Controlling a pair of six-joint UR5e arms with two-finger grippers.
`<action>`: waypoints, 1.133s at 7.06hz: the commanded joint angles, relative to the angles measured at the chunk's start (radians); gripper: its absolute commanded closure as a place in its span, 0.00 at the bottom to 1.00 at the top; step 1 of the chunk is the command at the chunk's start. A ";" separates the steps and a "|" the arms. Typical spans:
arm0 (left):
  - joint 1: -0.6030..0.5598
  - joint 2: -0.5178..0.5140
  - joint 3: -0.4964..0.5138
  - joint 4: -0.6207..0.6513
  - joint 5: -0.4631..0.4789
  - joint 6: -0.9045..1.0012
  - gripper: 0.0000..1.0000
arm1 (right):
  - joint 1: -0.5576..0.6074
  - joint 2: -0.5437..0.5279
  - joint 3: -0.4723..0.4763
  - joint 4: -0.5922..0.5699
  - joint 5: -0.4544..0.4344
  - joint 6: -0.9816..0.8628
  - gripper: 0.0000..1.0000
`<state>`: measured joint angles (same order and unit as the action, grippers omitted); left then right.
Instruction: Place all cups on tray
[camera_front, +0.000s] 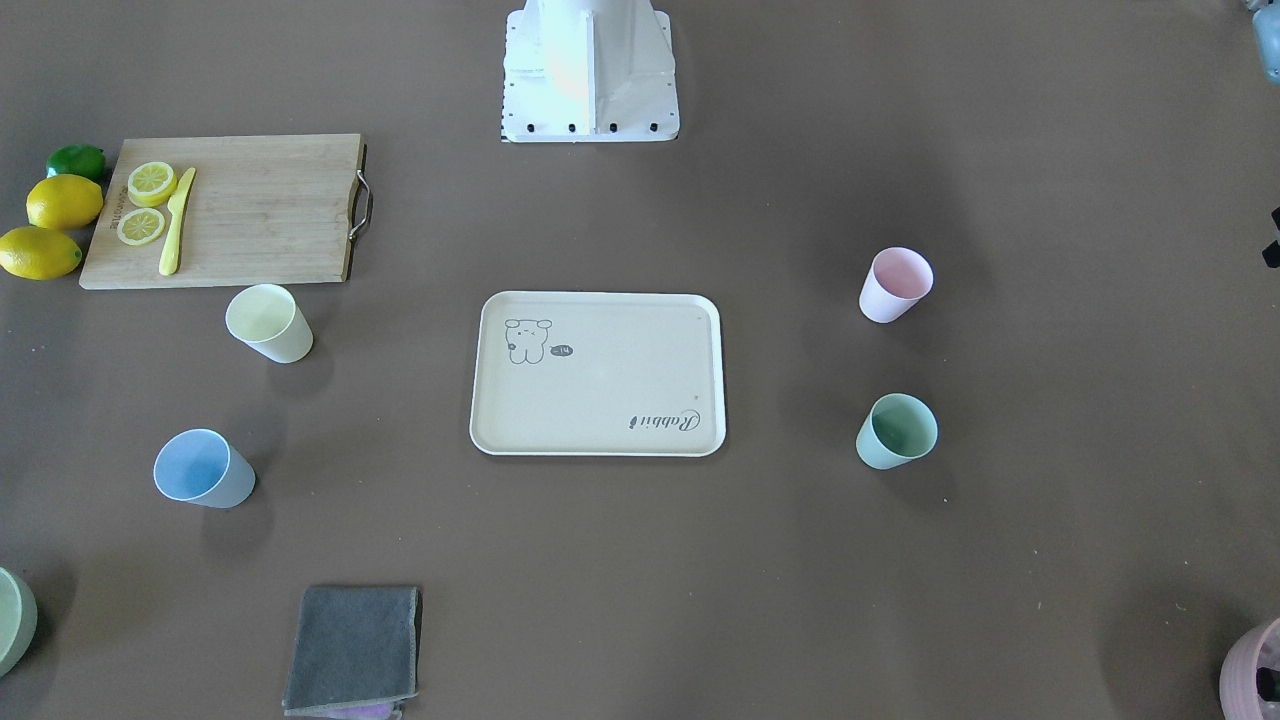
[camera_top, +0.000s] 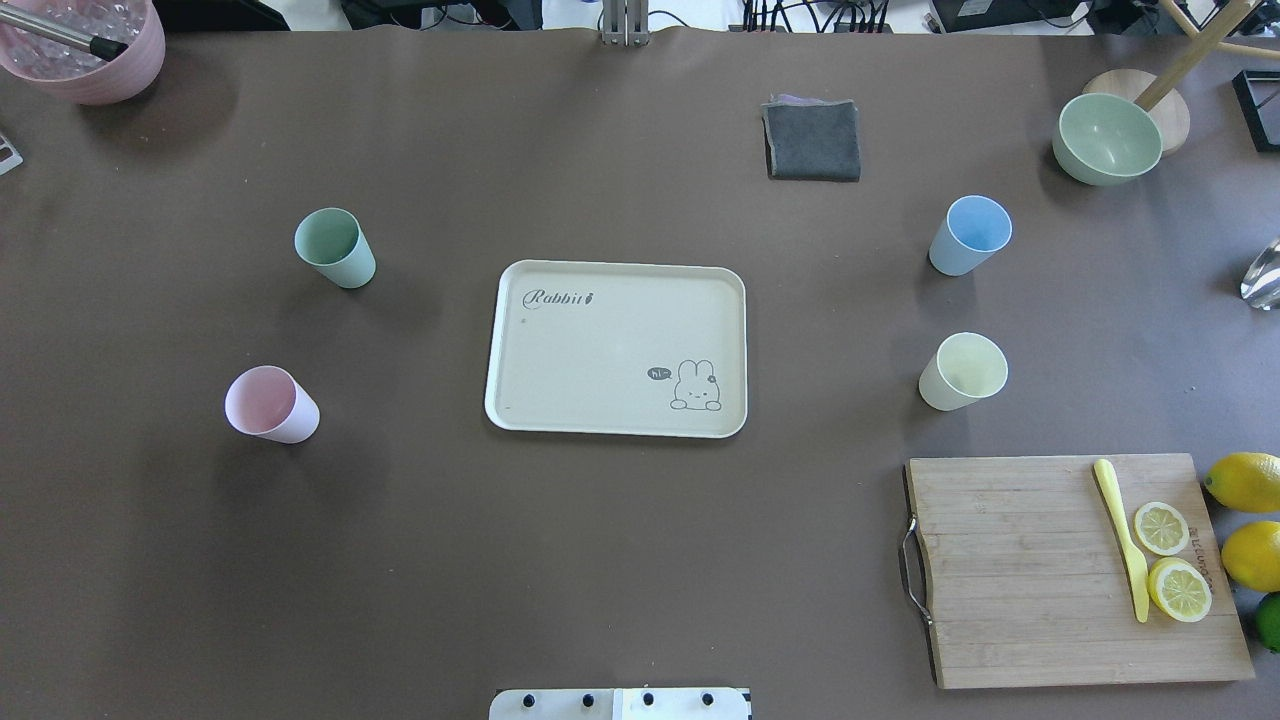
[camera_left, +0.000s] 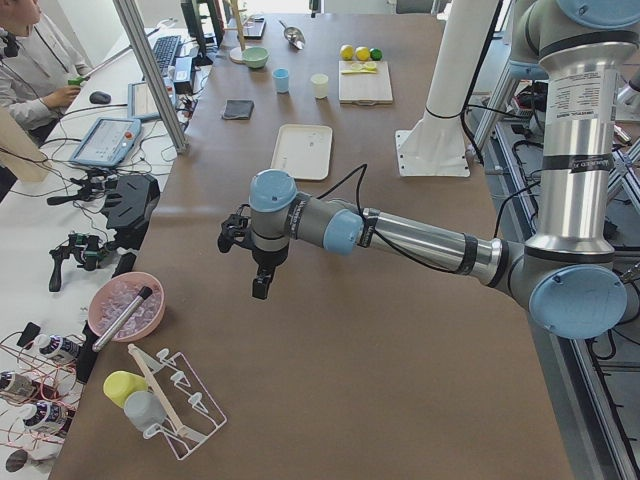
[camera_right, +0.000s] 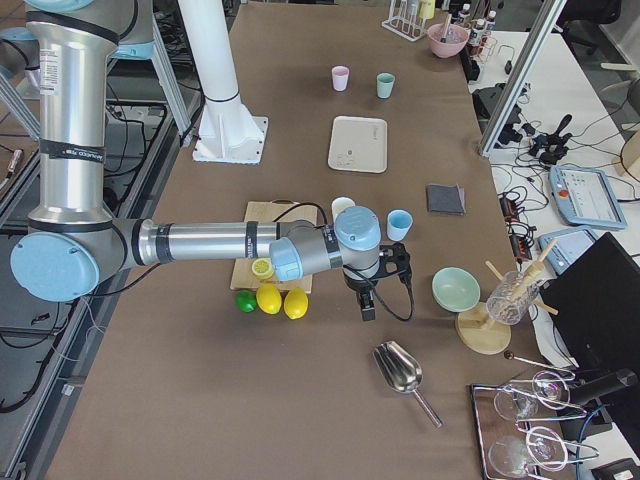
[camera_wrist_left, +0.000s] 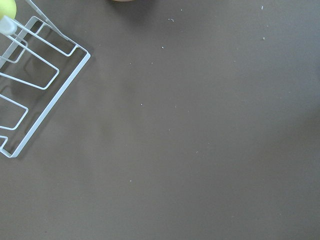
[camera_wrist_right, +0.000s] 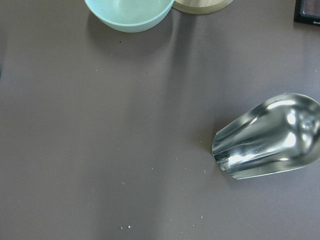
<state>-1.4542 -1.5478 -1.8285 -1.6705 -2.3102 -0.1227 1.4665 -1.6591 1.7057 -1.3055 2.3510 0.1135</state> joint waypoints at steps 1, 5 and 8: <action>0.000 0.000 0.000 -0.002 0.000 0.000 0.02 | 0.000 0.001 0.000 0.000 -0.001 -0.003 0.00; 0.000 0.084 -0.040 -0.072 -0.014 -0.005 0.02 | 0.000 0.001 0.000 0.000 -0.001 -0.005 0.00; 0.000 0.087 -0.035 -0.072 -0.012 -0.008 0.02 | 0.000 -0.001 -0.005 0.000 0.004 -0.003 0.00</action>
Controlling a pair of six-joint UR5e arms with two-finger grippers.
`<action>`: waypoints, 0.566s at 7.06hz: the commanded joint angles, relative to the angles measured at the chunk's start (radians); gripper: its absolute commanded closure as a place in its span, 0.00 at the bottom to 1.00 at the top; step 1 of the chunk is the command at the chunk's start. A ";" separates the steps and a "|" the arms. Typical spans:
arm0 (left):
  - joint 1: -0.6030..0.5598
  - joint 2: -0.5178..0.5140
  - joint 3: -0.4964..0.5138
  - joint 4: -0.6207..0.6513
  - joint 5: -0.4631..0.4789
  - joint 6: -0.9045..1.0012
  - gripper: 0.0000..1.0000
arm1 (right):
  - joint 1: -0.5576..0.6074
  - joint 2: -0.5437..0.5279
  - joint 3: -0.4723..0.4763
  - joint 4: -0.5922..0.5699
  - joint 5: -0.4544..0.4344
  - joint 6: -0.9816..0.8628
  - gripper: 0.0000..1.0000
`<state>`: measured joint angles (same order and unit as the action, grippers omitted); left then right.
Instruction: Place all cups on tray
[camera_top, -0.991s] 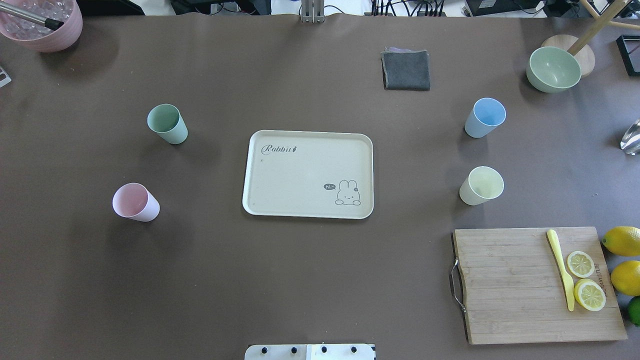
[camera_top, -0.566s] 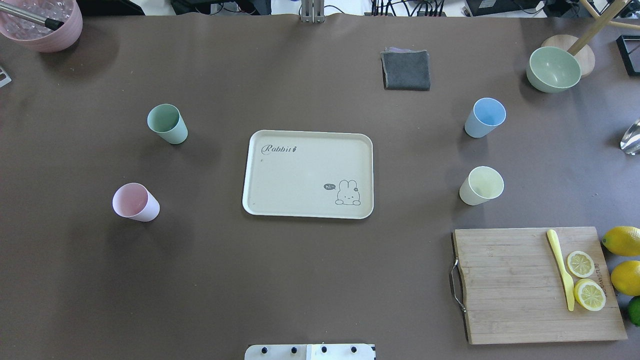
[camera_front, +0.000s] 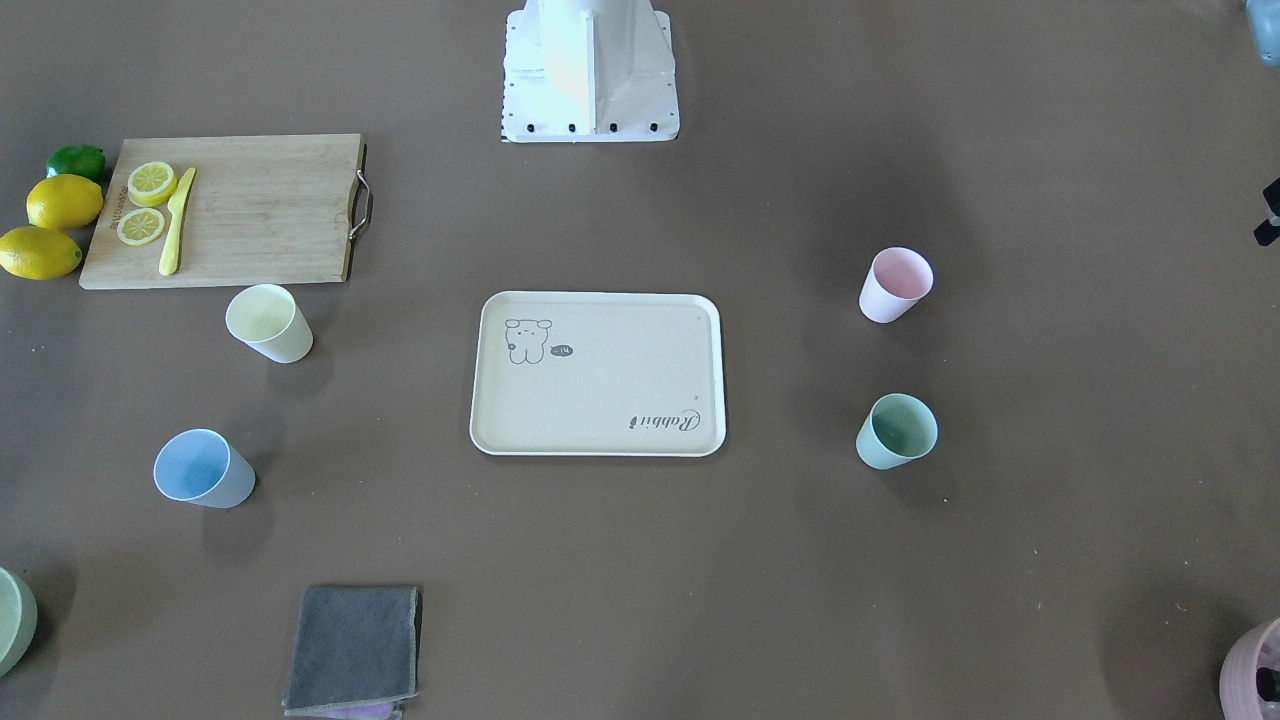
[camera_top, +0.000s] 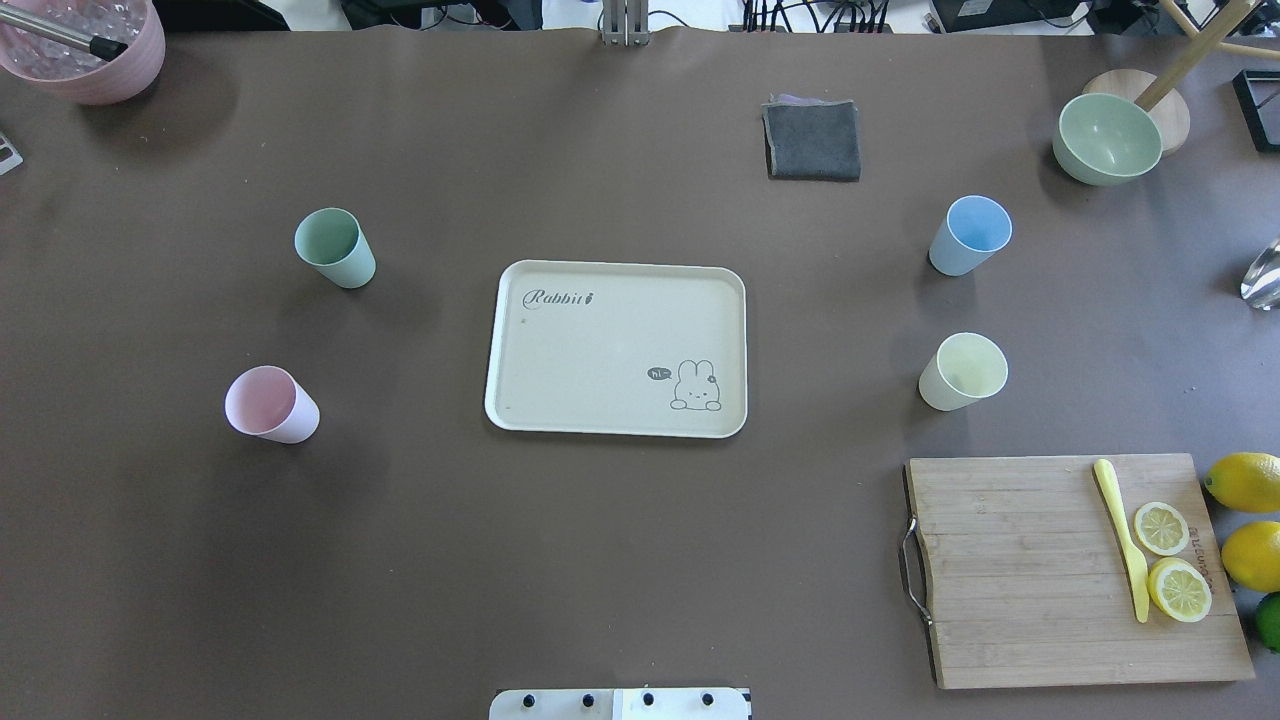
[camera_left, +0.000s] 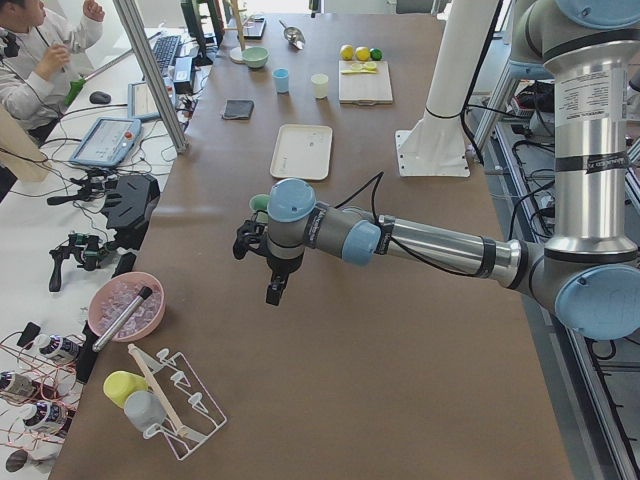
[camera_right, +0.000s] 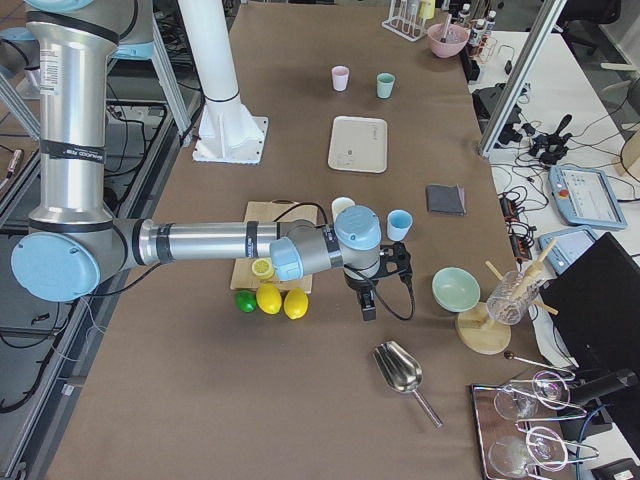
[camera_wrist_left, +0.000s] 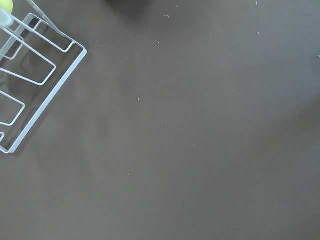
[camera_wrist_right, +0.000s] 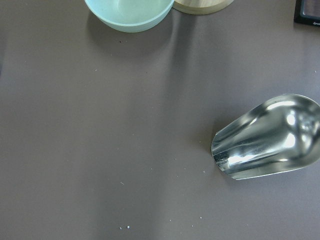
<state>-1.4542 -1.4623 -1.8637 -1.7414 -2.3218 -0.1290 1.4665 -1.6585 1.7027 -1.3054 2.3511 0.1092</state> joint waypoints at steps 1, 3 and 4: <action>0.002 0.000 -0.006 0.000 -0.001 -0.003 0.03 | 0.000 0.000 0.003 0.000 0.008 0.009 0.01; 0.014 -0.004 -0.044 0.002 -0.022 -0.087 0.03 | -0.006 0.003 0.017 0.000 0.017 0.030 0.01; 0.034 -0.009 -0.069 -0.001 -0.069 -0.168 0.03 | -0.038 0.009 0.046 0.000 0.034 0.100 0.01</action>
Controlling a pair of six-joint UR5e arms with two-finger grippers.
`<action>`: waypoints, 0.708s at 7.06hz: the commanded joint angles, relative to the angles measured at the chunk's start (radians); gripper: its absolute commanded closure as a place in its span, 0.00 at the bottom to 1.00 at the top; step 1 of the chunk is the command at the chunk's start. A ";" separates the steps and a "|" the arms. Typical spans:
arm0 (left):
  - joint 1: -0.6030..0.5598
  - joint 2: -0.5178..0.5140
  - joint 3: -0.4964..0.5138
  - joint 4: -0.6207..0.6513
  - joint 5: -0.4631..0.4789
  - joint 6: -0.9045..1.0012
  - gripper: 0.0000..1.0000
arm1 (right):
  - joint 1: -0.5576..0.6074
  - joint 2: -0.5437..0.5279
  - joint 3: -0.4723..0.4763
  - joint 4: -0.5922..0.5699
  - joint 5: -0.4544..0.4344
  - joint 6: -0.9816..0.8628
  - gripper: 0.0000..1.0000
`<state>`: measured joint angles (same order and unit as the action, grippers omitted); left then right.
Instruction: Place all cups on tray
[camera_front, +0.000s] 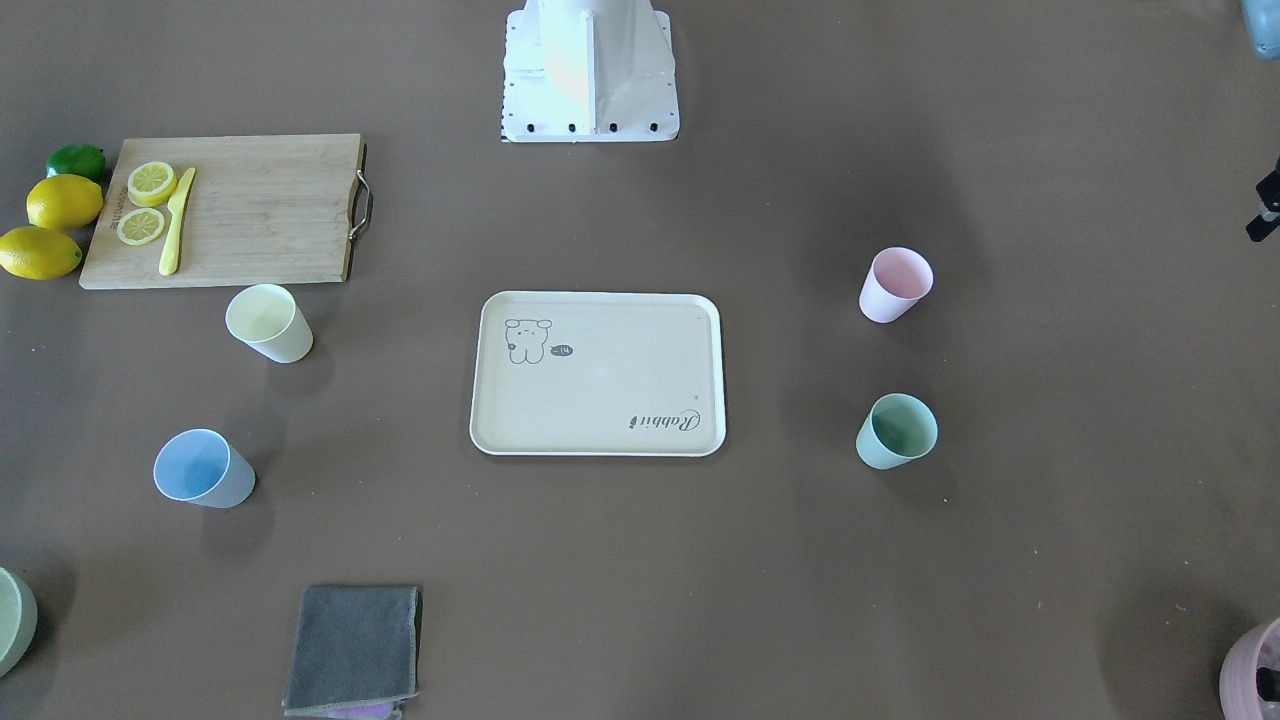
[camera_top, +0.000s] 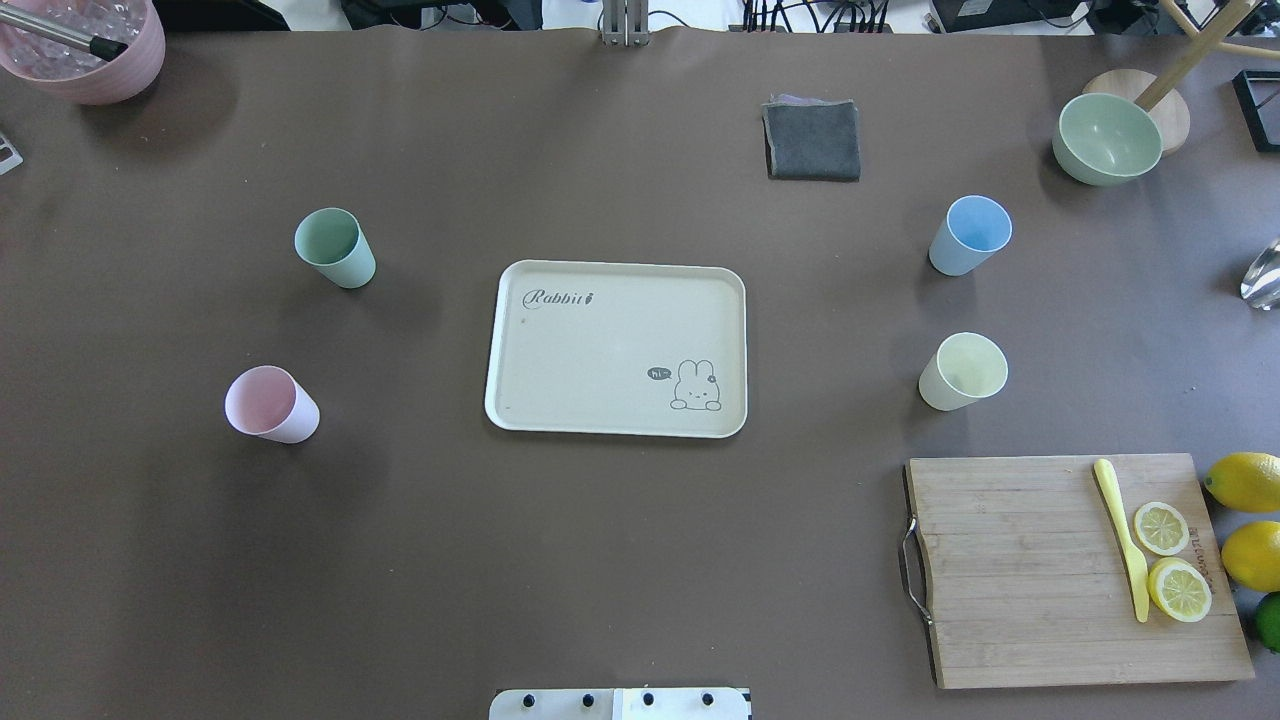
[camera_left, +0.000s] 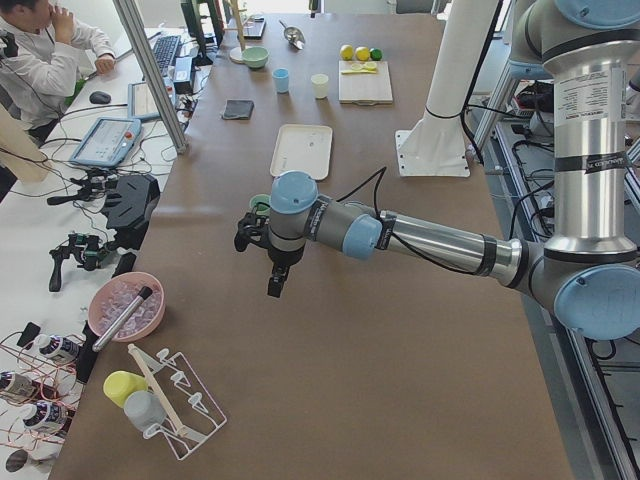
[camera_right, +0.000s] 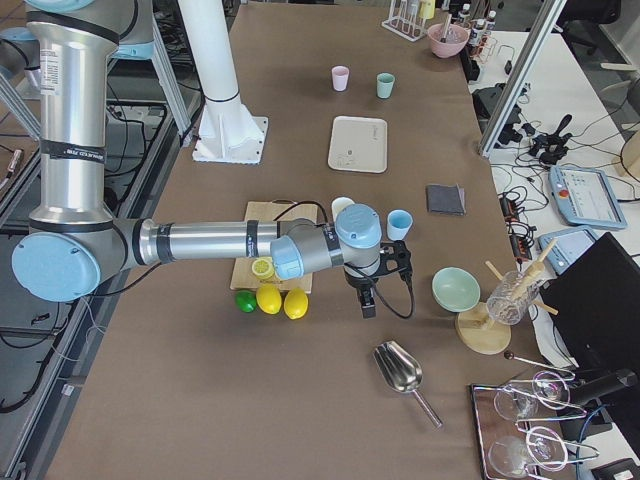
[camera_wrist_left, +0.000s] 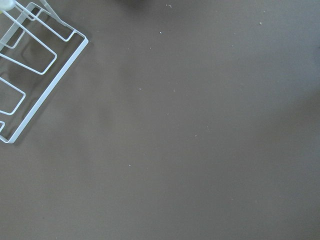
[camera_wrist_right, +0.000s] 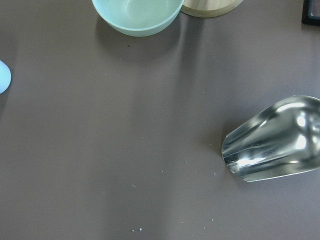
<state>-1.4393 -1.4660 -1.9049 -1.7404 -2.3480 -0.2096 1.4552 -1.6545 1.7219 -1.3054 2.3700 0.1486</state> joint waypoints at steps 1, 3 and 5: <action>0.089 -0.005 -0.070 -0.010 -0.022 -0.202 0.03 | -0.079 0.009 0.066 0.000 0.015 0.165 0.01; 0.244 -0.010 -0.100 -0.101 0.067 -0.426 0.02 | -0.184 0.025 0.131 0.002 0.017 0.357 0.01; 0.386 -0.014 -0.103 -0.164 0.145 -0.561 0.04 | -0.277 0.045 0.186 0.002 0.015 0.484 0.01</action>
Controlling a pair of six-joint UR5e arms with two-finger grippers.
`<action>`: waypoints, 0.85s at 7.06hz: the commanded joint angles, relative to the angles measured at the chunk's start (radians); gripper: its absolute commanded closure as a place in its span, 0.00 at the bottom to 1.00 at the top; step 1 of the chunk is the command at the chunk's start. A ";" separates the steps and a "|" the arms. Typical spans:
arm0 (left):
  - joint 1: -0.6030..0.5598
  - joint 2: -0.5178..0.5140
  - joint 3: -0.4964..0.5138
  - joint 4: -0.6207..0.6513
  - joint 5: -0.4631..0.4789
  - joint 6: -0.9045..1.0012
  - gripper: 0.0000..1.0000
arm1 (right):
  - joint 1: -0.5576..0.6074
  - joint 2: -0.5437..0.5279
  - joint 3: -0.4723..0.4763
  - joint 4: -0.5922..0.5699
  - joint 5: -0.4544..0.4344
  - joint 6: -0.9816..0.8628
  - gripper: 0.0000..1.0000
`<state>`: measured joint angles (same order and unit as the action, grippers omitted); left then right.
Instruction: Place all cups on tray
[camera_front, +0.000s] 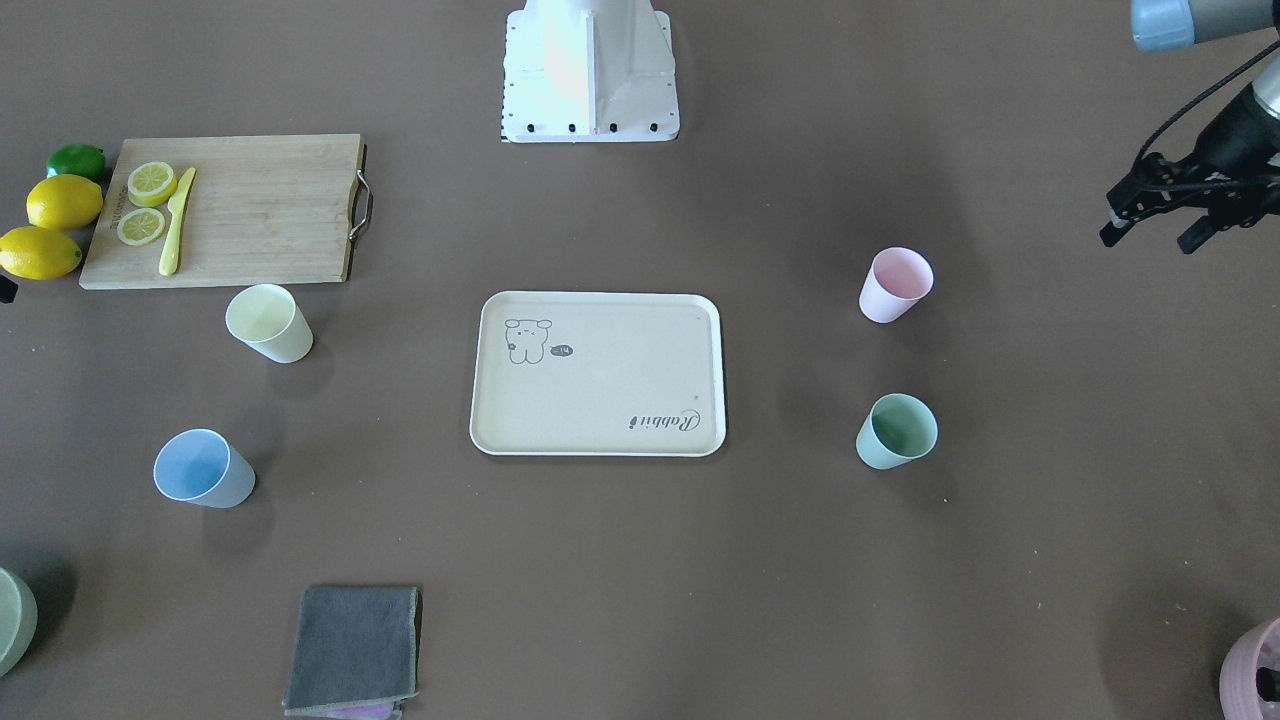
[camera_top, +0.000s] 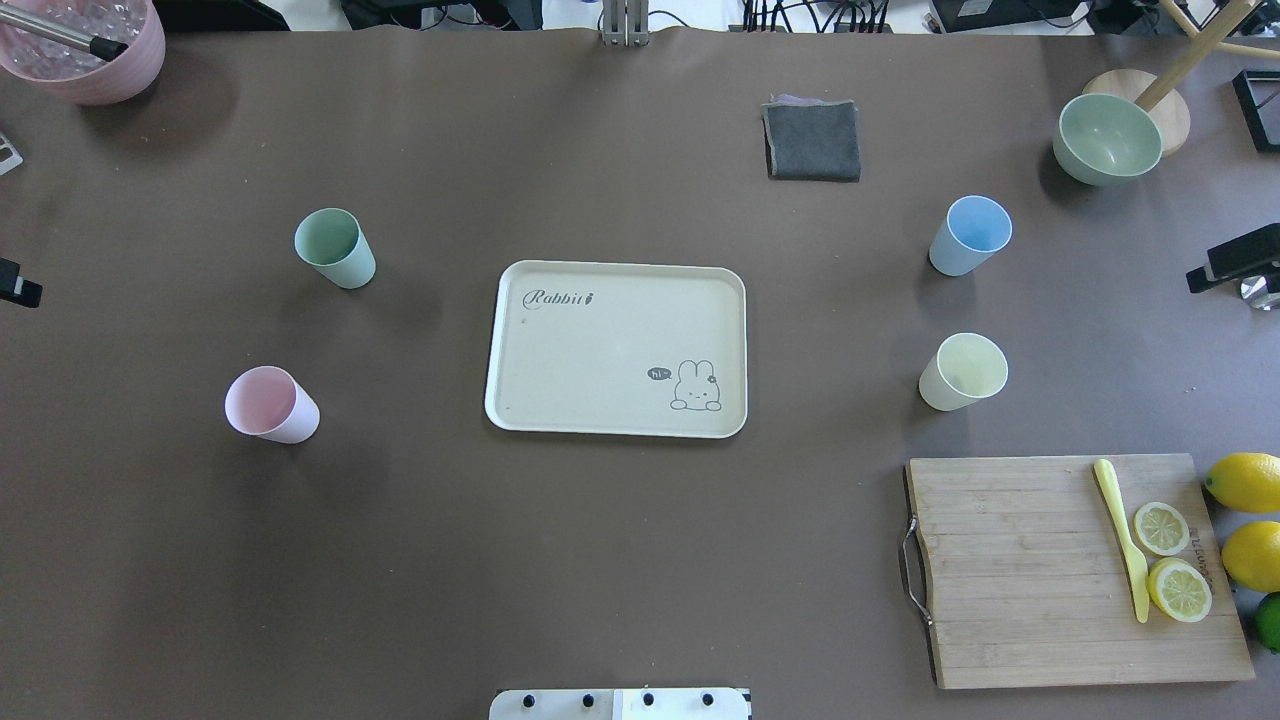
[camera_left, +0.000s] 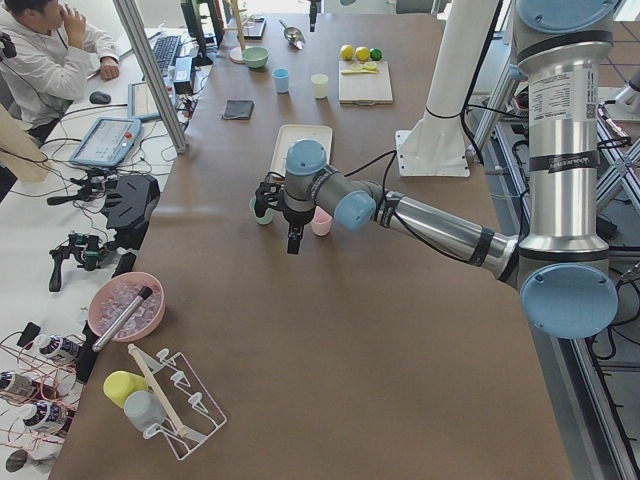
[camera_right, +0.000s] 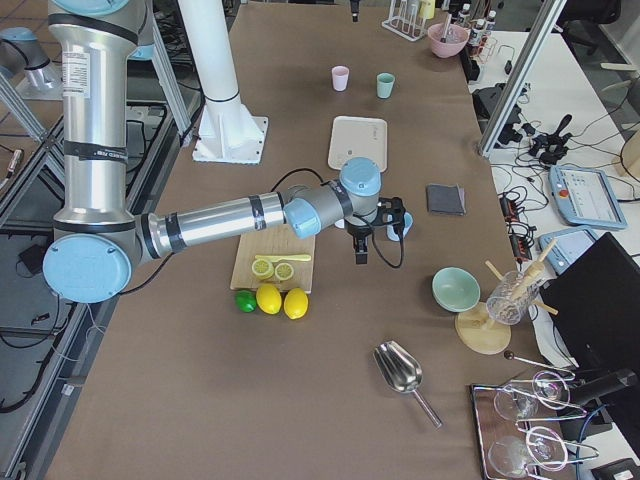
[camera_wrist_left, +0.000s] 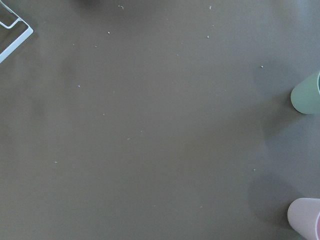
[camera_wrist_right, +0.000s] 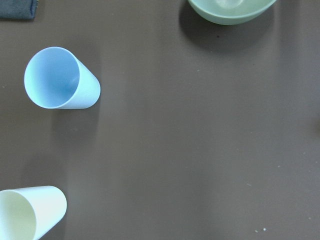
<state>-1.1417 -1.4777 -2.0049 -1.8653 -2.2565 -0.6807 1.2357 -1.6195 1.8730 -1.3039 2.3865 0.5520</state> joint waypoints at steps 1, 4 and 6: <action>0.159 -0.031 0.000 -0.047 0.081 -0.173 0.07 | -0.086 0.030 0.037 -0.001 -0.006 0.098 0.01; 0.307 -0.090 0.020 -0.048 0.155 -0.313 0.10 | -0.175 0.076 0.017 -0.008 -0.032 0.134 0.02; 0.374 -0.131 0.058 -0.049 0.218 -0.355 0.14 | -0.205 0.118 -0.032 -0.011 -0.044 0.134 0.02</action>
<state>-0.8091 -1.5858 -1.9675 -1.9137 -2.0724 -1.0109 1.0486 -1.5209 1.8646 -1.3134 2.3476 0.6846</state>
